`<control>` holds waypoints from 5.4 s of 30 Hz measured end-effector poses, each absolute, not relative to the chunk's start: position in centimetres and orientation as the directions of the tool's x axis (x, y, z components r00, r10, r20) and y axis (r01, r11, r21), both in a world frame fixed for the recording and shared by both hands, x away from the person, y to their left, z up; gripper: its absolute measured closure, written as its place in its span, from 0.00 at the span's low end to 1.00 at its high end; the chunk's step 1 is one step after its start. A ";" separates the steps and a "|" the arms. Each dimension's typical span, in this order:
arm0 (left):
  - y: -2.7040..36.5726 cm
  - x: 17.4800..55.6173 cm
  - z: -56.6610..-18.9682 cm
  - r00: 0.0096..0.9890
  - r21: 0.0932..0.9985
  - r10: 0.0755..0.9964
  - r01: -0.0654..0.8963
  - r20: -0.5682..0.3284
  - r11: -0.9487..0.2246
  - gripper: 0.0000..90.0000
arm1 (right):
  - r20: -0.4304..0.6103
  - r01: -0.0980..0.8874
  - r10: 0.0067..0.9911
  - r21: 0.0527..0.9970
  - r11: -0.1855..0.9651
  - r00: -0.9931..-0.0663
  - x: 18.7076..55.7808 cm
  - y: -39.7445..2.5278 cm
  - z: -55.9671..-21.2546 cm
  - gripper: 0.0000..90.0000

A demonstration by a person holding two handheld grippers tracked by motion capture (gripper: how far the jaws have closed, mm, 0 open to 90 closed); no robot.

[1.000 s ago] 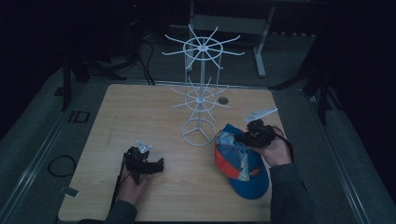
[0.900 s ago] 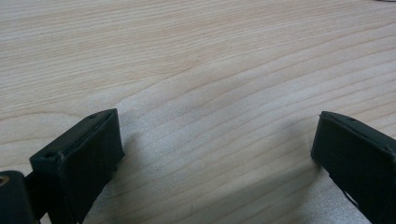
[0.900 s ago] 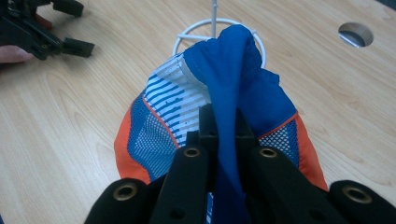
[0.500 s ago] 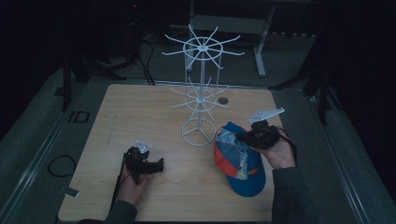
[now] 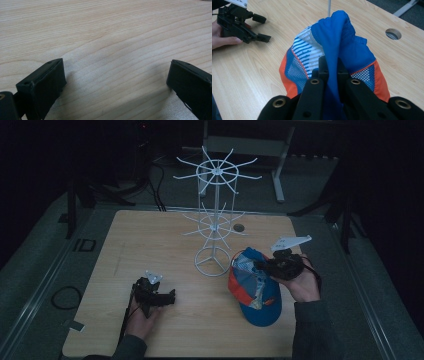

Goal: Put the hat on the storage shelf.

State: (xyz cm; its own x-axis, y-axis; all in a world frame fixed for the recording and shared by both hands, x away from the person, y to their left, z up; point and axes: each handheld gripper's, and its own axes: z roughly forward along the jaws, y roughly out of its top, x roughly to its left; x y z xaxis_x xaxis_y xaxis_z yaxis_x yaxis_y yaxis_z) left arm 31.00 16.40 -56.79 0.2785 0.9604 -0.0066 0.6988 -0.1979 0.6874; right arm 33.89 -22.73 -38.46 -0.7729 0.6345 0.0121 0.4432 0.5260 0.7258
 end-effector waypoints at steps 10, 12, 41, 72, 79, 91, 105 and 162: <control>16.4 31.0 -56.8 0.278 0.688 0.961 0.698 -0.006 -0.197 0.03 | 0.002 0.423 0.635 0.748 0.512 -0.772 33.6 -23.2 -37.8 0.98; 16.4 31.0 -56.8 0.278 0.688 0.961 0.698 -0.008 -0.196 0.03 | 0.002 0.421 0.637 0.752 0.507 -0.771 33.5 -23.3 -37.6 0.98; 16.4 31.0 -56.8 0.278 0.688 0.960 0.699 -0.008 -0.197 0.03 | -0.018 0.394 0.652 0.783 0.480 -0.758 32.9 -24.6 -35.6 0.98; 16.4 31.0 -56.8 0.279 0.688 0.960 0.699 -0.007 -0.198 0.03 | -0.028 0.367 0.656 0.810 0.457 -0.754 32.1 -25.6 -33.6 0.98; 16.4 31.0 -56.8 0.279 0.688 0.960 0.698 -0.007 -0.197 0.03 | -0.030 0.356 0.665 0.827 0.436 -0.746 32.0 -25.8 -33.0 0.98; 16.4 31.0 -56.8 0.279 0.688 0.960 0.699 -0.007 -0.198 0.03 | -0.032 0.339 0.662 0.840 0.424 -0.749 31.9 -25.8 -32.2 0.98; 16.4 31.0 -56.8 0.278 0.688 0.960 0.698 -0.008 -0.197 0.03 | -0.019 0.326 0.648 0.852 0.409 -0.761 31.7 -26.1 -31.3 0.98; 16.4 31.0 -56.8 0.278 0.688 0.961 0.699 -0.008 -0.196 0.03 | -0.034 0.243 0.655 0.913 0.328 -0.755 32.9 -26.6 -27.8 0.98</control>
State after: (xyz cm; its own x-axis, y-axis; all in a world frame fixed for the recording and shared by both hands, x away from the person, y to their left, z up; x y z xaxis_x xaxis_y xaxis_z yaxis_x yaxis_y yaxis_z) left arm 31.01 16.39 -56.80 0.2777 0.9606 -0.0080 0.6987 -0.1962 0.6880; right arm 32.87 -26.58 -27.77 -0.7552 0.6546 -0.0338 0.2431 0.3276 0.9130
